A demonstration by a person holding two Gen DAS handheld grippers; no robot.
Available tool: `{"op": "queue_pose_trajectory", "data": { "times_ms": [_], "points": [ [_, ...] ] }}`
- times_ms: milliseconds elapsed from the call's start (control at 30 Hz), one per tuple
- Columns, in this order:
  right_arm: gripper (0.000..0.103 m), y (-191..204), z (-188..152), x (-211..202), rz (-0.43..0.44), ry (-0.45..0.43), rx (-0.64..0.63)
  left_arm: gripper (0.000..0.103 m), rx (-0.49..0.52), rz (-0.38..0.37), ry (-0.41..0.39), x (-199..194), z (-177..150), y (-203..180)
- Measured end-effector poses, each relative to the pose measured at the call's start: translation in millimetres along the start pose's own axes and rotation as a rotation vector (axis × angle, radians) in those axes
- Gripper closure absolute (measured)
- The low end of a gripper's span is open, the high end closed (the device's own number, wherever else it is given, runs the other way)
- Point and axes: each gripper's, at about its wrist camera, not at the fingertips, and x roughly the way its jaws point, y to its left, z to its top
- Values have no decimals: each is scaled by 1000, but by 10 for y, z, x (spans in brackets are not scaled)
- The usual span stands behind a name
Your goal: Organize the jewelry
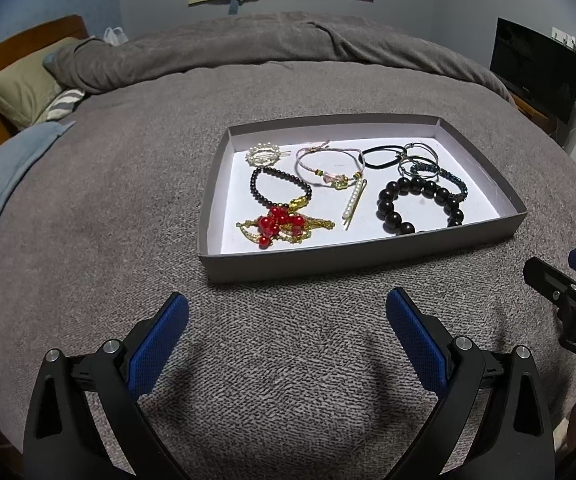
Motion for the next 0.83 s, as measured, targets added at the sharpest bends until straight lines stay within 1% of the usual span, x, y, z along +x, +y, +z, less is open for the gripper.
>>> {"op": "queue_pose_trajectory", "data": {
  "times_ms": [367, 500, 767, 833],
  "points": [
    [5, 1, -2, 10, -3, -1, 1, 5, 12, 15, 2, 20, 7, 2],
    [5, -2, -5, 18, -5, 1, 1, 5, 22, 26, -20, 21, 14, 1],
    [5, -4, -7, 35, -10, 4, -1, 5, -16, -7, -2, 39, 29, 59],
    [5, -18, -4, 44, -9, 5, 1, 5, -9, 0, -1, 40, 24, 53]
  ]
}}
